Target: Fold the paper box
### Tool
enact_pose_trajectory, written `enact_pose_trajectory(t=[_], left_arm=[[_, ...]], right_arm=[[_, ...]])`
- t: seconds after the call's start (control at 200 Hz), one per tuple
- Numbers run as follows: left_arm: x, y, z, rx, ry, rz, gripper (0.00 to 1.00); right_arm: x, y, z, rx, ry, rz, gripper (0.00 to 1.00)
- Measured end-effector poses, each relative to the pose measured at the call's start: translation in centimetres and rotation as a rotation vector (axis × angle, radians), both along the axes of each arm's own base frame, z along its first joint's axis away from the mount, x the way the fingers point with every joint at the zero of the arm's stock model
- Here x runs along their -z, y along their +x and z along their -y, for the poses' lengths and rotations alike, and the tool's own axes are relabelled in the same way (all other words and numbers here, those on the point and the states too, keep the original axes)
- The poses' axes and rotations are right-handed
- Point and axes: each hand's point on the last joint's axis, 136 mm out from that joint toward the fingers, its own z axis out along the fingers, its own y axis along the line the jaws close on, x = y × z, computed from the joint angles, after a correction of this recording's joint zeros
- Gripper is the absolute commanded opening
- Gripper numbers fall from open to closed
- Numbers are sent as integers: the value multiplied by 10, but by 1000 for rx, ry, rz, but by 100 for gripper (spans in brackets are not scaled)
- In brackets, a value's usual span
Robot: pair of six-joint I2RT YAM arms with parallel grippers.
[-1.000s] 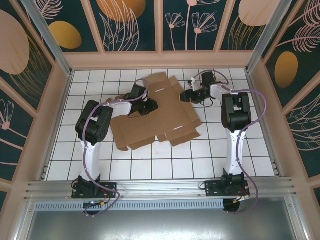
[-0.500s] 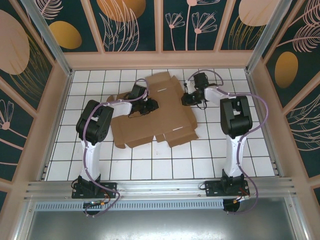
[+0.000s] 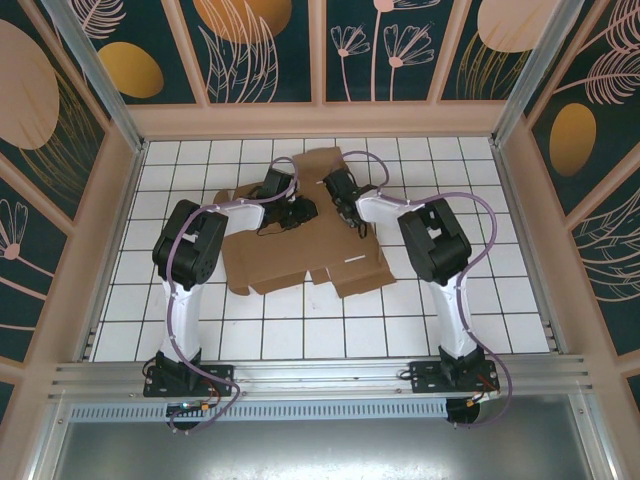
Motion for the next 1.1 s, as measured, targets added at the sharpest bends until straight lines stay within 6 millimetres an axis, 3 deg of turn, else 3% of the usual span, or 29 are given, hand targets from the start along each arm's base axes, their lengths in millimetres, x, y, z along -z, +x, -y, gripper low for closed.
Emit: enact_pose_trajectory(t=[0.1, 0.3, 0.425, 0.586, 0.801, 0.936, 1.041, 1.101], left_arm=[[0, 0, 0, 0, 0, 1, 25], [-1, -1, 4, 16, -2, 12, 26], [-2, -3, 6, 30, -12, 10, 26], [-2, -4, 7, 40, -22, 4, 26], [-2, -5, 8, 55, -28, 6, 26], [-2, -6, 10, 69, -38, 8, 25], [-2, -5, 10, 73, -43, 8, 25], [-2, -5, 10, 74, -45, 7, 25]], right_arm=[[-2, 2, 5, 12, 140, -43, 22], [-31, -1, 31, 51, 689, -173, 49], [-39, -7, 45, 72, 954, -232, 57], [-30, -28, 27, 45, 1120, -363, 59], [-19, -41, 7, 13, 1210, -462, 62], [-22, -43, 4, -16, 1289, -499, 62], [-24, -43, 2, -29, 1339, -520, 56], [-24, -43, 1, -27, 1357, -526, 48]])
